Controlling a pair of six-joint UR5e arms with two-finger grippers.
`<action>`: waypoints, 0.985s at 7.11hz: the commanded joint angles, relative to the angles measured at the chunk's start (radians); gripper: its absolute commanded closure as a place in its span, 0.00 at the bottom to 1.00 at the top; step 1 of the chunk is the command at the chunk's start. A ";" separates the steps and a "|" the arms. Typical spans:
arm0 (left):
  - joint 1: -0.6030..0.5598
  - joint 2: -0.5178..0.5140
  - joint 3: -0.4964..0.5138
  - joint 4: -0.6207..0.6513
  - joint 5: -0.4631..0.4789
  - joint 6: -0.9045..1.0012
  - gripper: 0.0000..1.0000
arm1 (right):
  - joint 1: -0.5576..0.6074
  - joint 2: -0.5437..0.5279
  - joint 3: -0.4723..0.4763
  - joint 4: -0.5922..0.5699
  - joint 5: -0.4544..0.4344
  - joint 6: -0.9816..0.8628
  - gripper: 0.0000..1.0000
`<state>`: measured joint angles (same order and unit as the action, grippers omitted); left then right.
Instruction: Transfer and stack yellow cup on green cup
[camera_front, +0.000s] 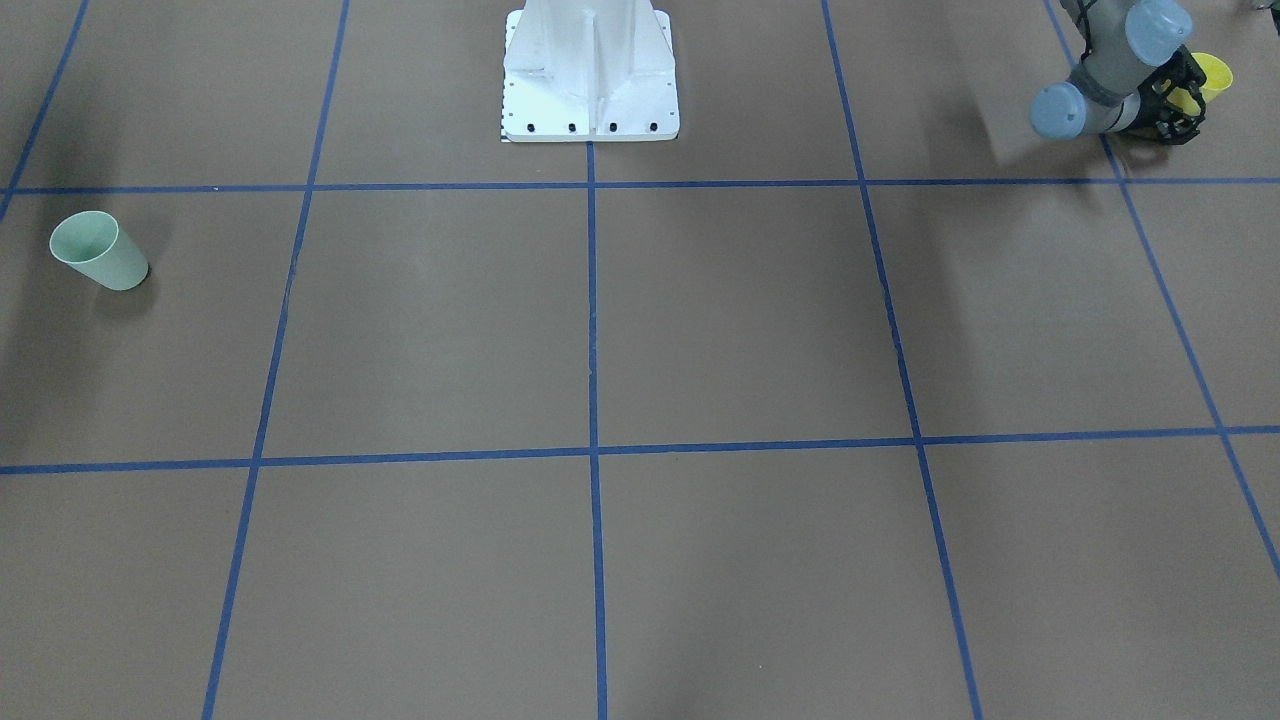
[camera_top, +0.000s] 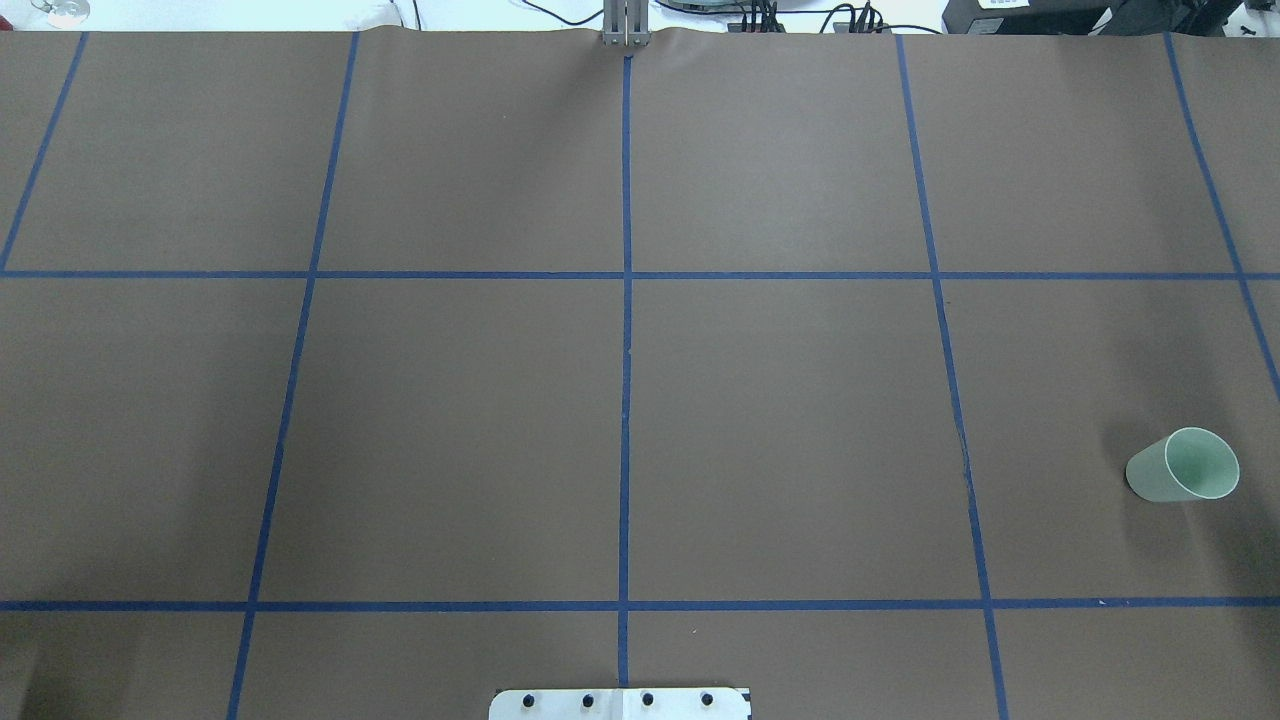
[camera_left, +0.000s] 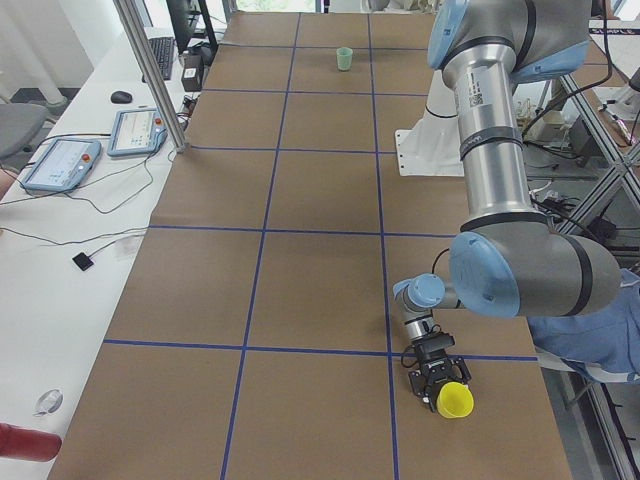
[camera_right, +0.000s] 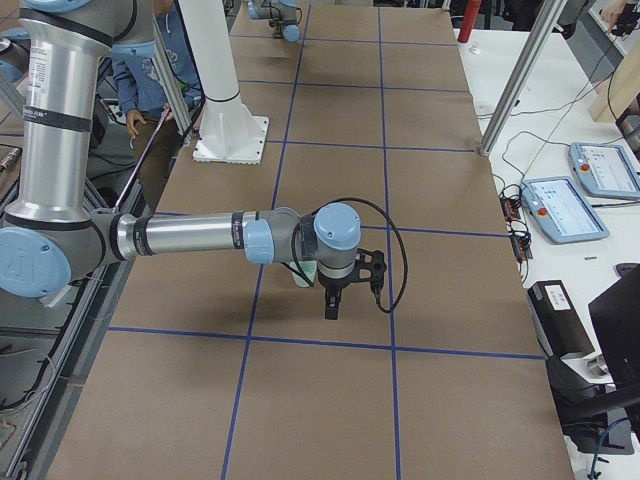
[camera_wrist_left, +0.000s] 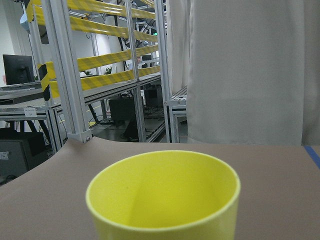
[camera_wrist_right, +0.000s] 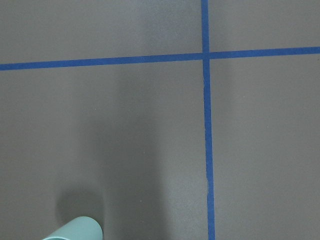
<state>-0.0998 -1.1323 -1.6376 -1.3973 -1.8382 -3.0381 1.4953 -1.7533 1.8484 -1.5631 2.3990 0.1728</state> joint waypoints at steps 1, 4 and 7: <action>0.011 0.009 0.002 0.000 -0.004 -0.002 0.62 | -0.001 0.000 0.000 0.000 0.000 0.001 0.00; 0.009 0.127 -0.025 -0.035 0.005 0.102 1.00 | -0.001 0.002 0.000 -0.002 0.002 0.001 0.00; -0.073 0.160 -0.018 -0.098 0.240 0.304 1.00 | -0.015 0.012 0.005 -0.002 0.014 0.001 0.00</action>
<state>-0.1173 -0.9787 -1.6581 -1.4846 -1.7253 -2.8229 1.4880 -1.7476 1.8510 -1.5643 2.4086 0.1734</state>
